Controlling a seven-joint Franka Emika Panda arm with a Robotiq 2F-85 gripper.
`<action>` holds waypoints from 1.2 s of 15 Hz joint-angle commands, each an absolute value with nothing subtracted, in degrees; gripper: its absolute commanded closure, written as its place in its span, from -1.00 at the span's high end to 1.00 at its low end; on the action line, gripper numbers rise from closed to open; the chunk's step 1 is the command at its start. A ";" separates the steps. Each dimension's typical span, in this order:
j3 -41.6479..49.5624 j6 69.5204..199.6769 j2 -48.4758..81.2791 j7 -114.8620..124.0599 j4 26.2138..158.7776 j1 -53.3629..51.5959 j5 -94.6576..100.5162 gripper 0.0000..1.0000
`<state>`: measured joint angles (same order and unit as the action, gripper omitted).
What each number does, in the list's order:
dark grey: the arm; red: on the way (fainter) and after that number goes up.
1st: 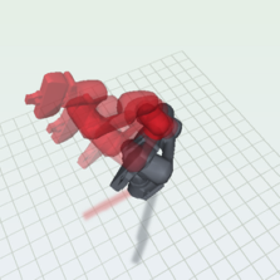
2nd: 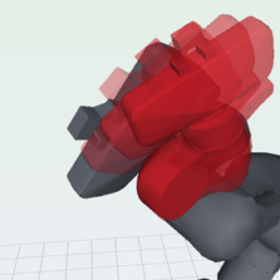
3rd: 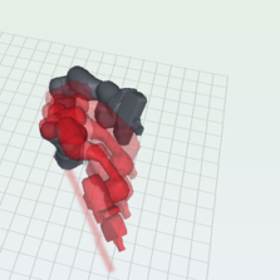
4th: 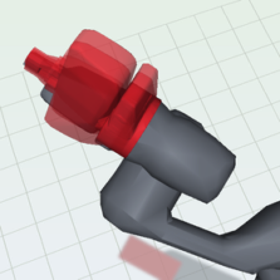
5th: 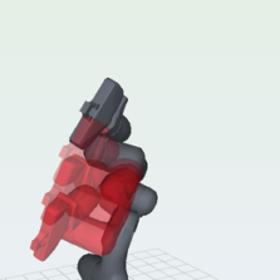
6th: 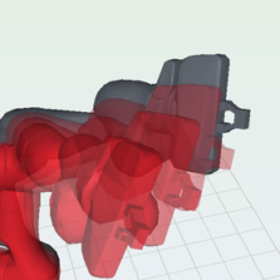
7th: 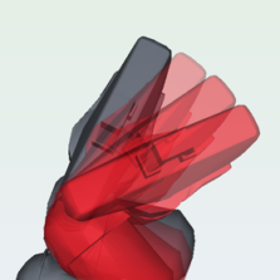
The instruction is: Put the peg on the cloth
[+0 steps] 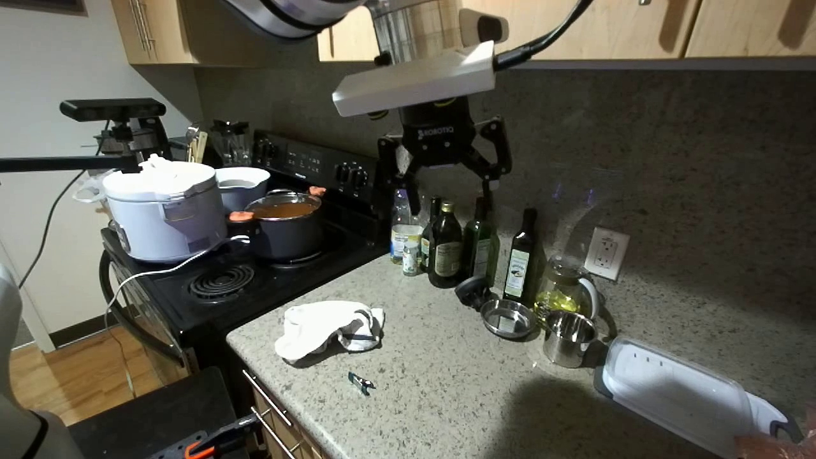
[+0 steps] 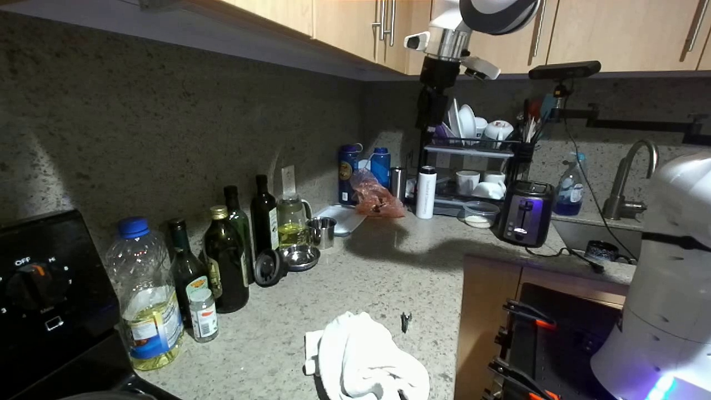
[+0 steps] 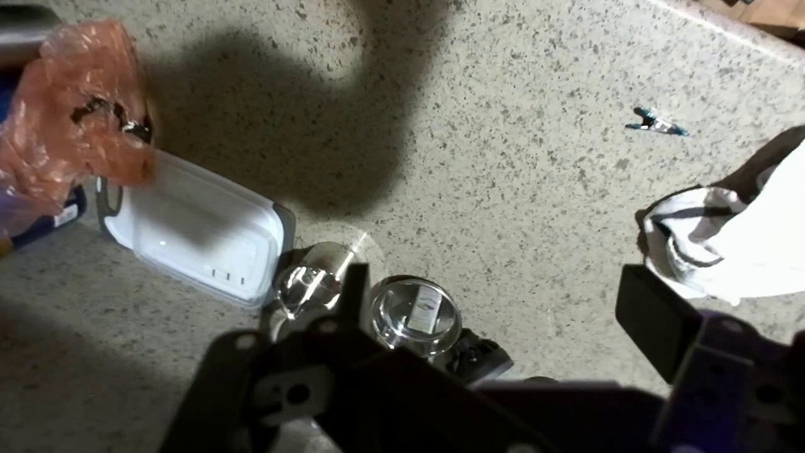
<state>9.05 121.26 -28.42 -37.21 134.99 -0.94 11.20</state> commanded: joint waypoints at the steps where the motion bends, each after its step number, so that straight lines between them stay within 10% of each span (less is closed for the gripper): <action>1: 9.20 121.32 -30.84 -45.82 138.21 -3.25 11.86 1.00; 18: 8.00 122.17 -25.94 -70.02 140.40 -5.27 10.58 1.00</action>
